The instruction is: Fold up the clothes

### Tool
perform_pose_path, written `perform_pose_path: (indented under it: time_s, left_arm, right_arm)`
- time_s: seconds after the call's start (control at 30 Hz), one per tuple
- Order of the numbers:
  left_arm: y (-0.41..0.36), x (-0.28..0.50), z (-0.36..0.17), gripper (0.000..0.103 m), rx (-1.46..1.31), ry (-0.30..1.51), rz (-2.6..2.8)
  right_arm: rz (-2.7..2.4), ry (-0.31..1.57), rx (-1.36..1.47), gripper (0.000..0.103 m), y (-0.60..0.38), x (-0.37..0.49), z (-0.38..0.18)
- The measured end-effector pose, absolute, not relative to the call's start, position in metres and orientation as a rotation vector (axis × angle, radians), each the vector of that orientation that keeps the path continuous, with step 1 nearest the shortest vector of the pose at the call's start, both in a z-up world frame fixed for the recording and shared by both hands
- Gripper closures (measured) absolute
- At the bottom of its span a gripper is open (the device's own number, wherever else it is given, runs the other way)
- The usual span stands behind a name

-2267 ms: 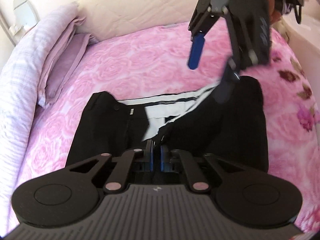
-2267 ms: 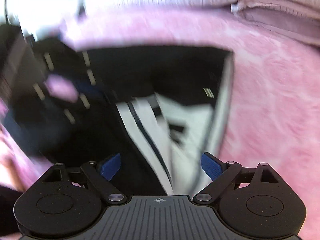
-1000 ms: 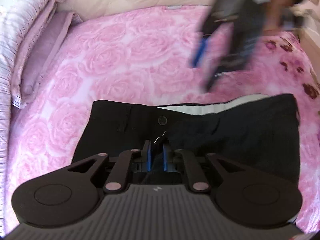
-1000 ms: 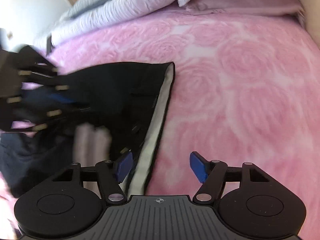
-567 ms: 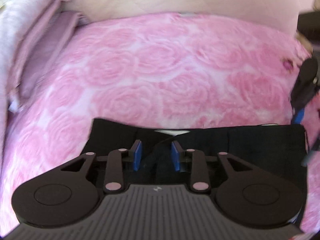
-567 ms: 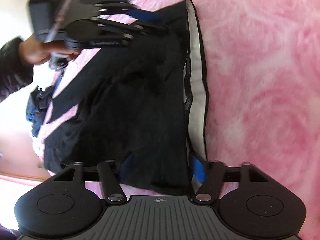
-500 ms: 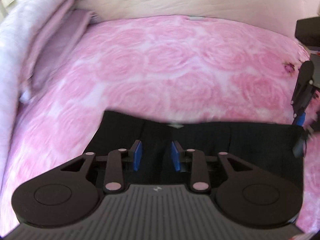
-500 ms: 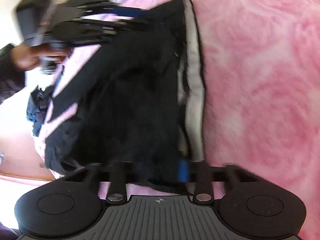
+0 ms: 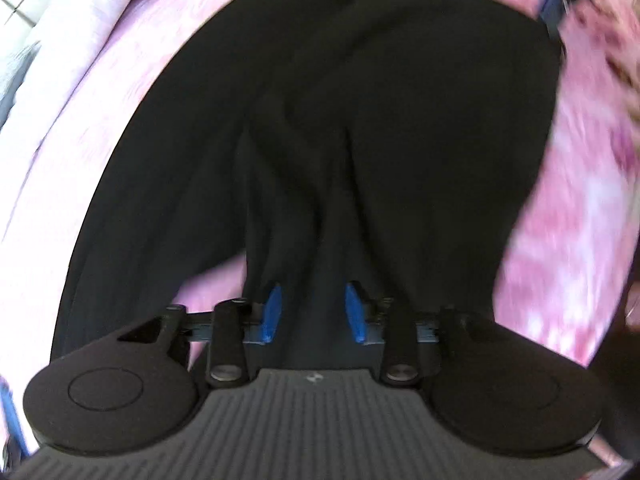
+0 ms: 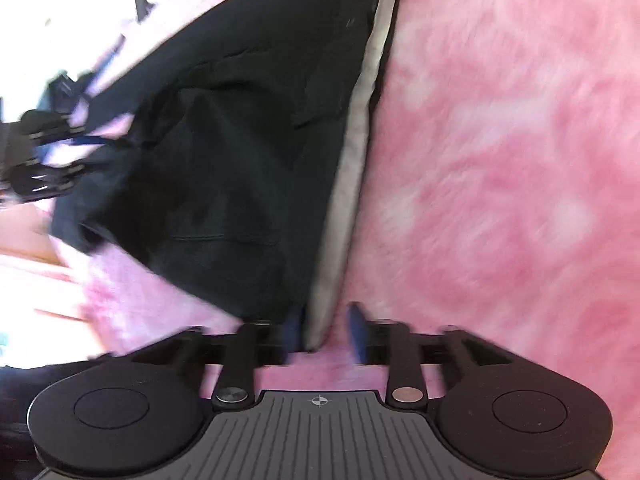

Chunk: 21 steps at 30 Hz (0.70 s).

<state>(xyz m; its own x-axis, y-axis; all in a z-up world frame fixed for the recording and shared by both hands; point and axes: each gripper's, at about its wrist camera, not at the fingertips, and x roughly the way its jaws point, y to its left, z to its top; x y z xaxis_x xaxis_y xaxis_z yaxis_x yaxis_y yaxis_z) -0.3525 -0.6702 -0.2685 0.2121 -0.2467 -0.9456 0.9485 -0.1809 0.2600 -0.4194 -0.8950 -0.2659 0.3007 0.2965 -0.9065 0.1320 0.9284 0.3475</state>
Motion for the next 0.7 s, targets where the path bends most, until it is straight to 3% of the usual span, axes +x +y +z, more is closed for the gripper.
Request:
perform_pose_path:
  time_s: [0.03, 0.3, 0.6, 0.63, 0.67, 0.7]
  left_arm:
    - [-0.655, -0.356, -0.268, 0.066, 1.3, 0.759, -1.261]
    - [-0.563, -0.362, -0.275, 0.064, 1.364, 0.693, -1.18]
    - [-0.487, -0.354, -0.319, 0.064, 1.358, 0.527, -1.348]
    - [-0.483, -0.352, -0.321, 0.064, 1.342, 0.505, -1.353]
    - [-0.481, -0.35, -0.322, 0.069, 1.331, 0.491, -1.361]
    - [-0.48, -0.348, -0.323, 0.076, 1.328, 0.479, -1.368]
  right_arm:
    - [0.096, 1.256, 0.314, 0.036, -0.889, -0.419, -0.259]
    - [0.325, 1.093, -0.108, 0.036, -0.767, -0.382, -0.219]
    - [0.402, 1.098, -0.642, 0.037, -0.618, -0.383, -0.297]
    - [0.38, 1.109, -0.677, 0.04, -0.614, -0.383, -0.305]
    - [0.363, 1.121, -0.696, 0.053, -0.609, -0.382, -0.311]
    - [0.35, 1.132, -0.711, 0.056, -0.604, -0.381, -0.316]
